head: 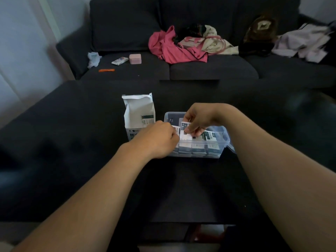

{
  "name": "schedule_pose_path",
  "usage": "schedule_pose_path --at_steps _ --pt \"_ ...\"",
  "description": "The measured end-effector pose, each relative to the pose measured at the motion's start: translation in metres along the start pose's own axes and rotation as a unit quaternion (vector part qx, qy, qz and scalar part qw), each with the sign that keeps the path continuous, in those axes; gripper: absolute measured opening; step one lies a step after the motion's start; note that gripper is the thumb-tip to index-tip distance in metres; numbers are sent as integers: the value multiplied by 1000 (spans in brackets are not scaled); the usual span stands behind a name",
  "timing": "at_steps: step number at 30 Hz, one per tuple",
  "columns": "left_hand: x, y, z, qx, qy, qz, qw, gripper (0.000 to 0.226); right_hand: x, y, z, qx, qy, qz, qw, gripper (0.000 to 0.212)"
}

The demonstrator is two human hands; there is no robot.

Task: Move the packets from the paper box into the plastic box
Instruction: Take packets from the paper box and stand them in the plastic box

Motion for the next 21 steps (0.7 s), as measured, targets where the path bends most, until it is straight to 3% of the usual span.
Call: schedule_pose_path --at_steps 8,15,21 --pt "-1 0 1 1 -20 7 1000 39 -5 -2 -6 -13 91 24 996 15" --pt "0 1 2 5 -26 5 1000 38 -10 -6 -11 -20 166 58 984 46" --pt "-1 0 -1 1 -37 11 999 39 -13 -6 -12 -34 208 71 975 35"
Point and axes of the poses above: each hand's wrist, its own y-axis away from the middle knuckle, its own x-axis out of the back of the hand, z = x × y, the point moved 3 cm from there along -y, towards the middle knuckle, and after that the axes turned 11 degrees about y, right-handed, at the moved point
